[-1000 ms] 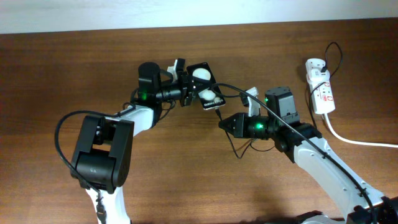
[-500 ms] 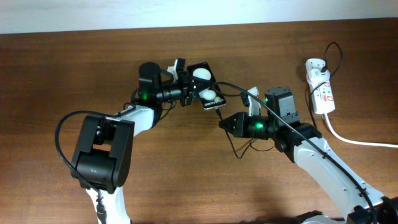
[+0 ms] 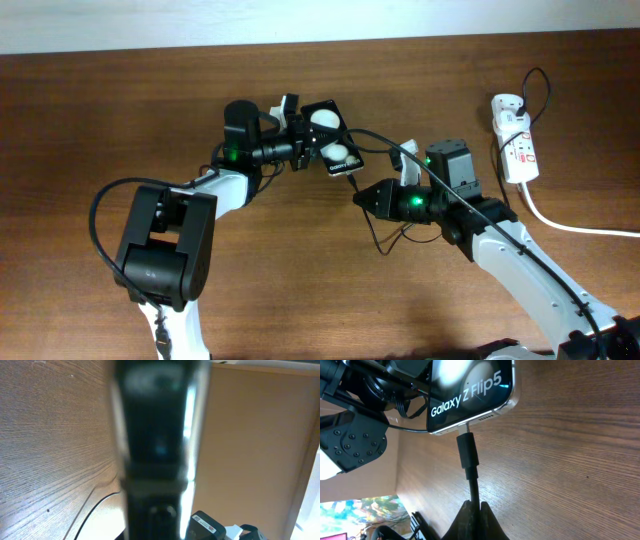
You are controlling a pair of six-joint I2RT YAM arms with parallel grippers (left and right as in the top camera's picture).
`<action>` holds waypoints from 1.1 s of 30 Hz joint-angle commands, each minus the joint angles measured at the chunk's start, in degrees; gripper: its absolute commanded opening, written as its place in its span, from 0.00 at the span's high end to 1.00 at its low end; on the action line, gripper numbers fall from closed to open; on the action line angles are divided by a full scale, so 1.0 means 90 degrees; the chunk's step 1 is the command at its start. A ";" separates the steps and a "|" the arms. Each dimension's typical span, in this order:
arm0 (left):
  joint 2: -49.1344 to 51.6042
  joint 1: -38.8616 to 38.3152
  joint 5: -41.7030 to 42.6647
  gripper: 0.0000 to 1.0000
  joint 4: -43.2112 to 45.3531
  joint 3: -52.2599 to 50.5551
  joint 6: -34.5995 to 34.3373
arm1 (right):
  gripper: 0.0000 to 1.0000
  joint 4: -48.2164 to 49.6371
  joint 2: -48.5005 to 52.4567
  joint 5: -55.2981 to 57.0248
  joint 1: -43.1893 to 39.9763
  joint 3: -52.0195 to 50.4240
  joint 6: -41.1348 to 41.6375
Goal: Plug charger to phone and switch on socket
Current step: 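Push the USB-C plug up into the phone's port with the right gripper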
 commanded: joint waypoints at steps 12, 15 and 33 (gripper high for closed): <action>-0.0024 -0.0197 0.0294 1.00 0.0044 0.0141 0.0100 | 0.96 0.0440 0.0032 0.0330 0.0027 -0.0041 0.0287; -0.0024 -0.0253 0.0311 1.00 0.0046 0.0141 0.0102 | 0.96 0.0437 0.0032 0.0510 0.0027 -0.0041 0.0335; -0.0024 -0.0430 0.0646 1.00 0.0044 0.0141 0.0272 | 0.96 0.0935 0.0284 0.0823 0.0027 -0.0034 0.0476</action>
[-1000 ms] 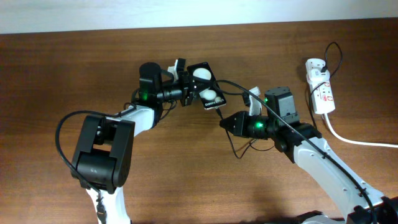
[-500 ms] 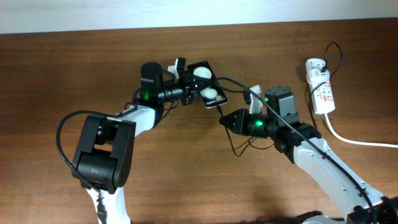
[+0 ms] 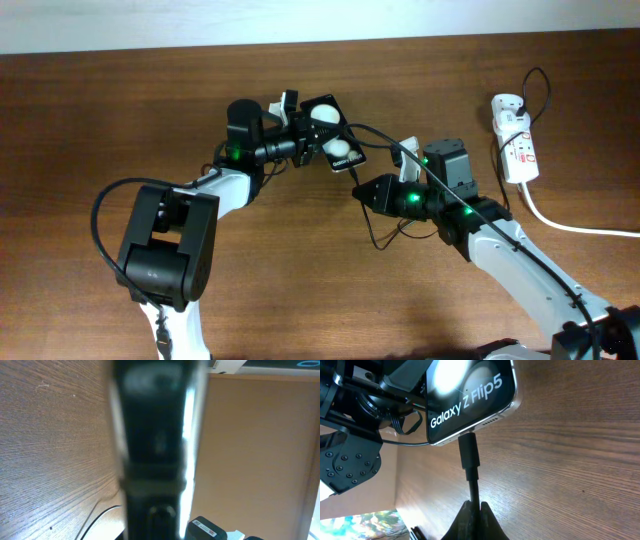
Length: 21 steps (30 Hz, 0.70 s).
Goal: Plug charger to phone and switch on socket
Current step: 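Push the USB-C plug up into the phone's port with the right gripper, then release the cable and lower the phone onto the table with the left gripper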
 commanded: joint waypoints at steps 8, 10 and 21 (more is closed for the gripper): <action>-0.0024 -0.0328 0.1078 1.00 0.0034 0.0075 0.0160 | 0.96 -0.0284 -0.0032 0.0250 -0.0015 0.0063 -0.0318; -0.0024 -0.0316 0.1076 1.00 0.0034 0.0075 0.0204 | 0.96 -0.1030 -0.0270 0.0304 -0.0024 0.0063 -0.0843; -0.0024 -0.0308 0.0716 1.00 -0.0005 0.0075 0.0607 | 0.01 -0.3944 -0.4282 0.0563 -0.0736 0.0075 -0.2273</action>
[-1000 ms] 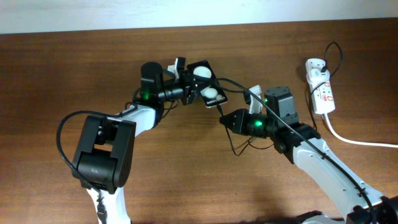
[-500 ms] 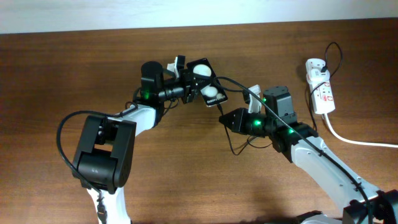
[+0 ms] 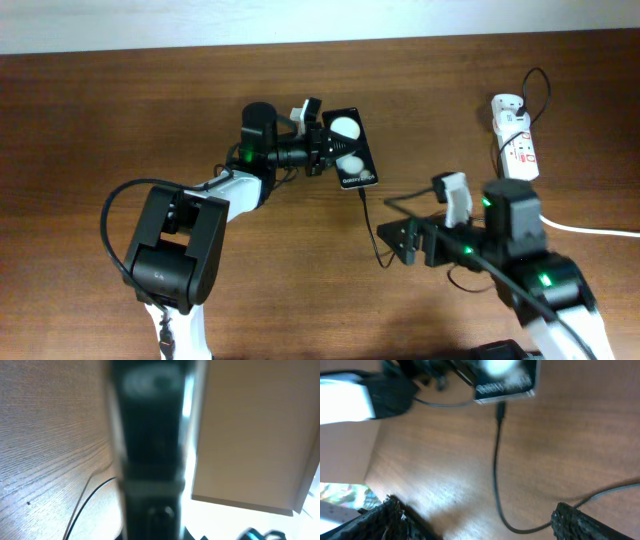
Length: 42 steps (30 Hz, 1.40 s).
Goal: Plug charger to phone and switch on socket
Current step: 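Release the cable and lower the phone onto the table with the left gripper, then move the right gripper to the power strip's orange switch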
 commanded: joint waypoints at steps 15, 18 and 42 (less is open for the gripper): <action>-0.0027 0.0029 -0.2200 1.00 -0.3551 0.0068 0.3213 | 0.01 -0.0738 -0.0852 0.1103 -0.0109 0.0036 -0.0423; -0.0027 0.0027 -0.2739 1.00 -0.4148 0.0068 0.3801 | 0.01 -0.0736 -0.0755 0.1103 -0.0109 0.0036 -0.0423; -0.0027 0.0804 -0.4391 0.01 -0.7295 0.0109 0.3959 | 0.01 -0.0806 -0.0748 0.1103 -0.0109 0.0036 -0.0420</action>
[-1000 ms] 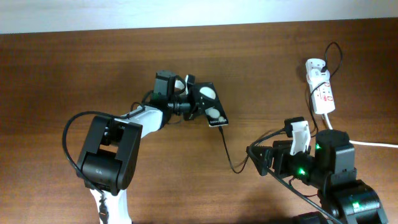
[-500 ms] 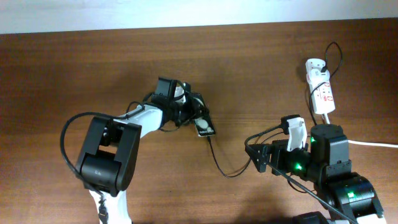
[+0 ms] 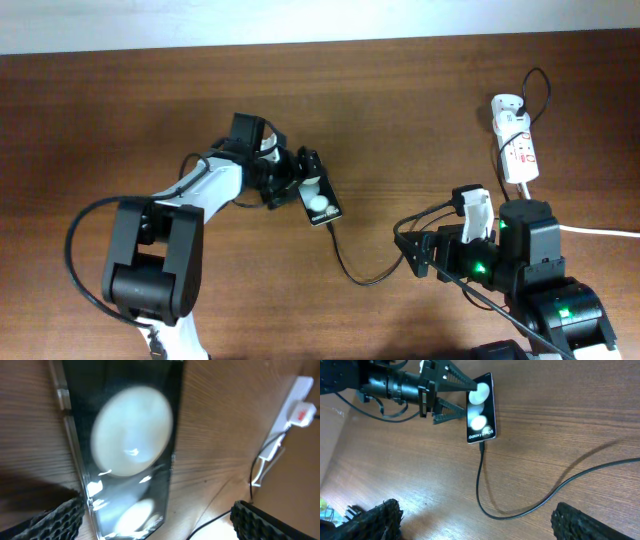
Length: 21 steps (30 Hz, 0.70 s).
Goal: Plug charger to phone and switch on socket
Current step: 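Move the right gripper to the power strip's orange switch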
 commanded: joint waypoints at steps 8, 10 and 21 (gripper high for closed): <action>0.0107 0.0862 -0.1005 0.01 -0.1423 0.0270 0.0614 | 0.01 0.0007 0.0058 0.0940 -0.0034 0.0265 -0.0095; -0.0556 0.0828 -0.1010 0.01 -0.1523 0.0653 0.1110 | 0.01 -0.0075 0.0544 0.1064 -0.0034 0.0690 -0.0289; -0.3349 -0.0223 -0.1770 0.01 -0.2261 0.0937 0.2846 | 0.01 -0.0782 0.4177 0.1030 -0.3096 0.4133 -0.0772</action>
